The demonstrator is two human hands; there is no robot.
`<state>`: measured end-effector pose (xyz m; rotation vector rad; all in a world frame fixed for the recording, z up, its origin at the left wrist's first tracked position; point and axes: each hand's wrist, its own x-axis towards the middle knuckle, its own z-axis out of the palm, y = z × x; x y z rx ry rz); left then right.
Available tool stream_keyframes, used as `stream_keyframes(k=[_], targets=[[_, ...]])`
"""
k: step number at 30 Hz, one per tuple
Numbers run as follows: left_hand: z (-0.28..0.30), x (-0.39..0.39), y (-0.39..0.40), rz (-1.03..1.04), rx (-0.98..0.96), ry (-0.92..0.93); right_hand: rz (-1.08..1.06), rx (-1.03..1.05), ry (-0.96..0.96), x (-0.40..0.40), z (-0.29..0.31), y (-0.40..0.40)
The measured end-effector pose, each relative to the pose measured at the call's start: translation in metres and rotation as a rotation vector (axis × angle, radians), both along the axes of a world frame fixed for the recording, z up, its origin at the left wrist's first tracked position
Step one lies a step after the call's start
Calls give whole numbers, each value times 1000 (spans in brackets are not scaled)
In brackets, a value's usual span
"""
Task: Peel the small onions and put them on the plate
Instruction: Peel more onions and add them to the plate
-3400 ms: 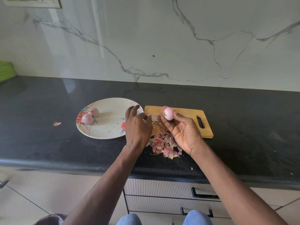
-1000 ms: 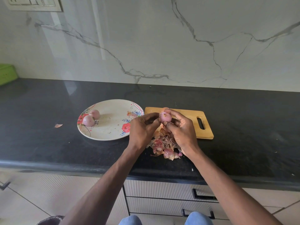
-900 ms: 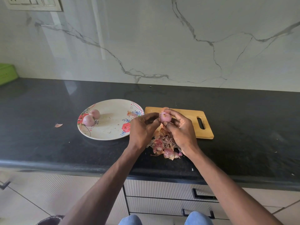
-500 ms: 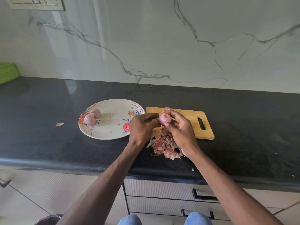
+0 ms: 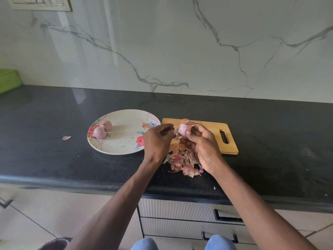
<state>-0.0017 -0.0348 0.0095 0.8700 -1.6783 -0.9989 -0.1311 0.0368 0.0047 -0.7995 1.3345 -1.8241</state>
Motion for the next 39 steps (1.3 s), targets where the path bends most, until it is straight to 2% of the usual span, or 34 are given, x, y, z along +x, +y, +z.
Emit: stream_keyframes(k=[4,8,11,15,19,31,39], targets=[[-1,0,-5,119,-4,-49,85,-70,-202,-1,7,3],[-3,2,-5,146,-57,-130,97,-110,-167,-1,6,3],[-2,2,-3,101,-111,-155,-14,-50,128,-1,0,2],[2,4,1,-101,-60,-17,-178,-29,517,0,-5,1],[1,4,3,-221,-81,-16,-260,-81,739,2,-6,2],[-3,5,1,-188,-37,13,-238,-78,820,5,-5,6],[2,7,2,-171,-9,62,-134,17,694,4,-4,4]])
